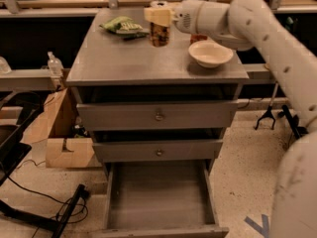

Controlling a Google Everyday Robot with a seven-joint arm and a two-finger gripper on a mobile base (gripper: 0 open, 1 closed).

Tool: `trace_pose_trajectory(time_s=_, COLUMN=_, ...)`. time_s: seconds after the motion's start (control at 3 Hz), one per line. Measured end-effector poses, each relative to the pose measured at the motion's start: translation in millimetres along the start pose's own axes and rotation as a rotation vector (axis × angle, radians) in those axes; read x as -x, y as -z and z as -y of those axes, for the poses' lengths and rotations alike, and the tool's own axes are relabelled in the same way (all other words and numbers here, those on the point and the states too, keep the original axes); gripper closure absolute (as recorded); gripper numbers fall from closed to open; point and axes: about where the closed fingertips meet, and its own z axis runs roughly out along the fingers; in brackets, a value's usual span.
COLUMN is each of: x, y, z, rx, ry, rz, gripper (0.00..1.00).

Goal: Pick orange can from bottom drawer and place on counter

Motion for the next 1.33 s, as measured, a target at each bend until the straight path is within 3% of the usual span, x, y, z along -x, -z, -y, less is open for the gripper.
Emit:
trace_pose_trajectory(time_s=0.33, x=0.5, y=-37.7, z=28.2, rx=-0.028, ry=-0.009, rz=0.052, gripper=1.00)
trace_pose_trajectory(time_s=0.67, x=-23.8, y=-73.2, z=45.0, rx=-0.055, ry=-0.035, rz=0.027, gripper=1.00)
trace_pose_trajectory(time_s=1.0, x=-52.4, y=-102.0, z=45.3, rx=-0.060, ry=-0.054, rz=-0.032, gripper=1.00)
trace_pose_trajectory(time_s=1.33, x=-51.2, y=-102.3, z=44.1, rx=-0.057, ry=-0.053, rz=-0.029, gripper=0.82)
